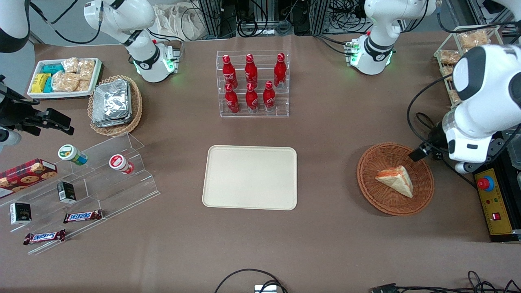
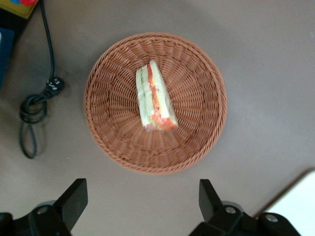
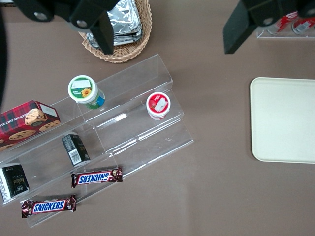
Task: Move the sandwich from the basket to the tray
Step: 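Move the left gripper down over the wrapped sandwich in the wicker basket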
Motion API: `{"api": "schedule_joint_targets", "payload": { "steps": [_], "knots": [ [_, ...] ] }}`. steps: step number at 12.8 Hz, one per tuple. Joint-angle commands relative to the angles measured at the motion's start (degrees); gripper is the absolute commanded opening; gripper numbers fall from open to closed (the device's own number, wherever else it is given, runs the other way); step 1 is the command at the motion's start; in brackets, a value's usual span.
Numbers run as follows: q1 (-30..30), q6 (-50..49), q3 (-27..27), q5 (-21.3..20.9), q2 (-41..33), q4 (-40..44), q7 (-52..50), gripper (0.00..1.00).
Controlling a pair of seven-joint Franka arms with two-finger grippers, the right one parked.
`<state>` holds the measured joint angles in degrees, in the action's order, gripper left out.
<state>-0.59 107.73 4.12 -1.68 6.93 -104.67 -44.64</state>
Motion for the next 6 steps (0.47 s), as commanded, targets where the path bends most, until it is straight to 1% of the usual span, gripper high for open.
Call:
{"api": "schedule_joint_targets", "payload": {
  "steps": [1, 2, 4, 6],
  "knots": [
    [-0.99, 5.53, -1.04, -1.14, 5.18, -0.36, -9.99, 1.0],
    [-0.99, 8.52, -1.13, -1.4, 7.2, -0.88, -14.38, 1.0],
    [-0.99, 14.06, -1.04, -5.08, 11.51, -1.59, -21.24, 1.0],
    [-0.99, 18.55, -1.04, -5.27, 14.5, -2.03, -25.04, 1.0]
  ]
}}
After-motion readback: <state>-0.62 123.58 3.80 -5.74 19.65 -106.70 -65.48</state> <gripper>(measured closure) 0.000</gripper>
